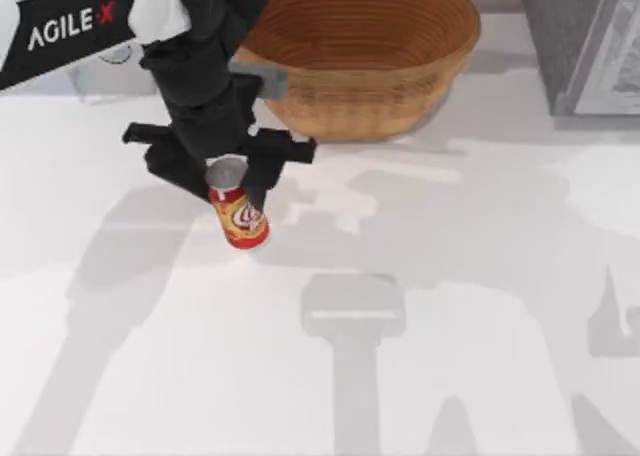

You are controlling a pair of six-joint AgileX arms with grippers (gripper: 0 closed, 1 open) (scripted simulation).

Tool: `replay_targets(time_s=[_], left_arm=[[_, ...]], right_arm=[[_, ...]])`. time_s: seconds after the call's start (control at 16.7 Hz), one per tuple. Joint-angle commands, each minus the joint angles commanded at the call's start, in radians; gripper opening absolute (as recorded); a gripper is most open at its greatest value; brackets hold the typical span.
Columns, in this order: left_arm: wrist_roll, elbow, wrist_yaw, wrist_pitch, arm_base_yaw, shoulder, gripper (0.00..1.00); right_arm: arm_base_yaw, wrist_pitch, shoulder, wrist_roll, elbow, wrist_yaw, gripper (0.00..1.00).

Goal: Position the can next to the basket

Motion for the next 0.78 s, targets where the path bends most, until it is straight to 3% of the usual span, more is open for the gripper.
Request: replay_targets(time_s=[0.42, 0.78], left_arm=[[-0.390, 0.205, -0.069, -0.113, -0.188, 0.121, 0.00], [-0.517, 0.310, -0.126, -0.165, -0.245, 0.185, 0.00]], right_arm=[[0.000, 0.000, 0.000, 0.000, 0.000, 0.000, 1.00], [0.000, 0.000, 0.000, 0.000, 0.000, 0.000, 1.00]])
